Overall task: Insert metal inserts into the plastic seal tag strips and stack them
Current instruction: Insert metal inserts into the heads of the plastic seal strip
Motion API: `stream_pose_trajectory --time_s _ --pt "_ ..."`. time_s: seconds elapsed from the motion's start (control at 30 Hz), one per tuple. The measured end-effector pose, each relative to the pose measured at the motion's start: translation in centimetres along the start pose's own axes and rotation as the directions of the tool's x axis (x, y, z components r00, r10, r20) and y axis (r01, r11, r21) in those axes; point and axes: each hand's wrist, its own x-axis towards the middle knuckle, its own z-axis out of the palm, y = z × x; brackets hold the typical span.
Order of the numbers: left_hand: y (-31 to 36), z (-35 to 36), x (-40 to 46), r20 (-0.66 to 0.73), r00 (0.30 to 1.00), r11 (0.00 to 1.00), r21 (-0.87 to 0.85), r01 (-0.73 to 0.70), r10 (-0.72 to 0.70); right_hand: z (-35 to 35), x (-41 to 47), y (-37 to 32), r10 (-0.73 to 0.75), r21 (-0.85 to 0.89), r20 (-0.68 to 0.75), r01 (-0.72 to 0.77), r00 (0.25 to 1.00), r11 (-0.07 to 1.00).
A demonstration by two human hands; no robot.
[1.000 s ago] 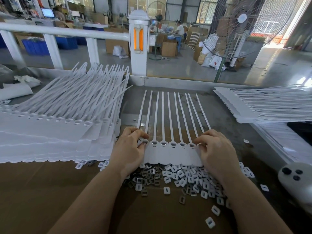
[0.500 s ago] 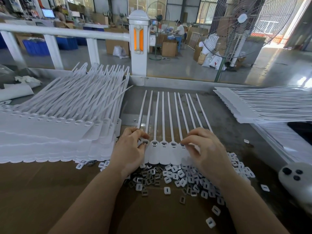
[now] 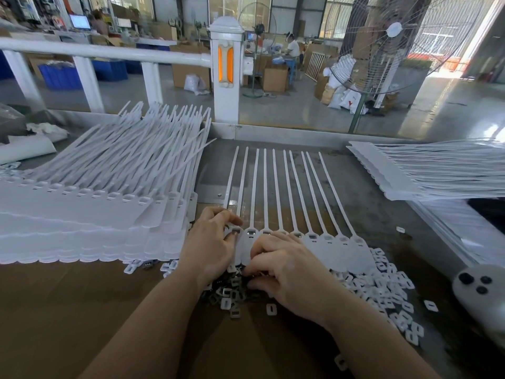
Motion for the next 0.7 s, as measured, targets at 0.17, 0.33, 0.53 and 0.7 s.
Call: stream_pose_trajectory --time_s 0.17,0.33,0.53,0.7 --pt "-0.1 0.0 0.0 0.007 1.0 1.0 0.006 0.002 -0.002 -0.3 -0.1 0.1 0.046 0.106 -0.082 -0.037 0.996 0.994" --pt "0.0 0.0 0.1 -0.002 1.0 1.0 0.018 -0.002 0.002 -1.5 -1.3 2.7 0.3 0.266 -0.351 -0.212 0.887 0.94" --pt "0.0 0.0 0.0 0.0 1.0 1.0 0.014 0.002 -0.002 -2.6 -2.9 6.1 0.431 0.131 -0.537 -0.433 0.725 0.892" --pt "-0.1 0.1 0.0 0.003 1.0 1.0 0.012 0.012 -0.012 -2.2 -3.1 6.7 0.473 0.073 -0.493 -0.507 0.73 0.859"
